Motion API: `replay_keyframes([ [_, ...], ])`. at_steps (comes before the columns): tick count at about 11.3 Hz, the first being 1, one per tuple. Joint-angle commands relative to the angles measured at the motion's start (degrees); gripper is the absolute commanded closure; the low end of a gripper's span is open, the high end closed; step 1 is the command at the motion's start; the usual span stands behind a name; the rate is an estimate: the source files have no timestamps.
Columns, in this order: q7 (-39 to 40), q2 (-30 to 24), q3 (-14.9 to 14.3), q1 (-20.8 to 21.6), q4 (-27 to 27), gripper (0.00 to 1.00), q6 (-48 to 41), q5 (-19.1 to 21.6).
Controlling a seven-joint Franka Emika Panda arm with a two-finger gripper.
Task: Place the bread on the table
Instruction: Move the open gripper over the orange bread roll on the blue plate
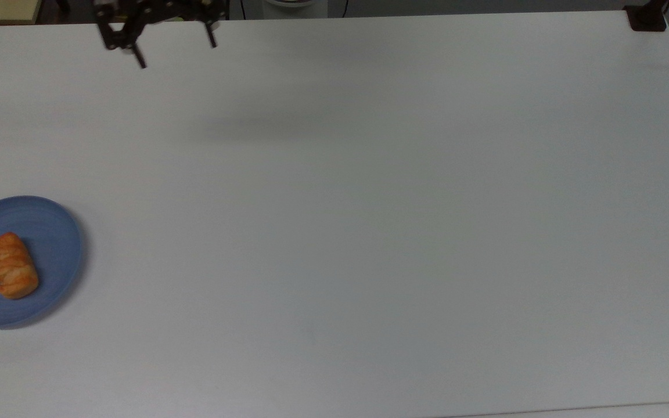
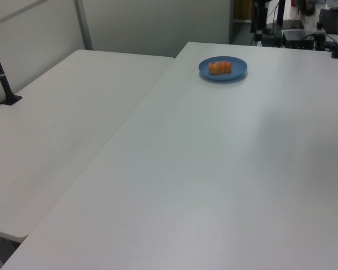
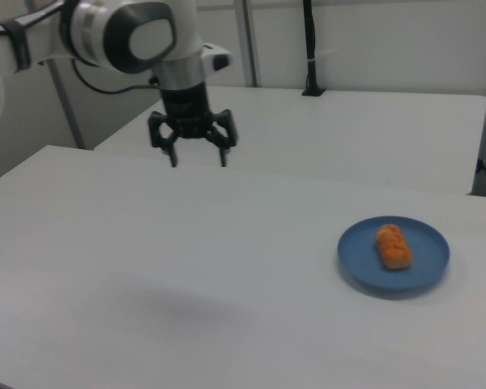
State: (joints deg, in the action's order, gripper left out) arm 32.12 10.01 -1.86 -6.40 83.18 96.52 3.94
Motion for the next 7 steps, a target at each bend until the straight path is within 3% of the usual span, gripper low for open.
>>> replay_keyframes([
  [1,7.1,4.7,-0.5,-4.1,-3.2,0.00,9.6,1.1],
  [4,11.4,9.0,-0.8,-8.1,-3.5,0.00,20.5,4.5],
  [7,15.0,16.9,-0.7,-11.3,-9.3,0.00,26.8,6.9],
])
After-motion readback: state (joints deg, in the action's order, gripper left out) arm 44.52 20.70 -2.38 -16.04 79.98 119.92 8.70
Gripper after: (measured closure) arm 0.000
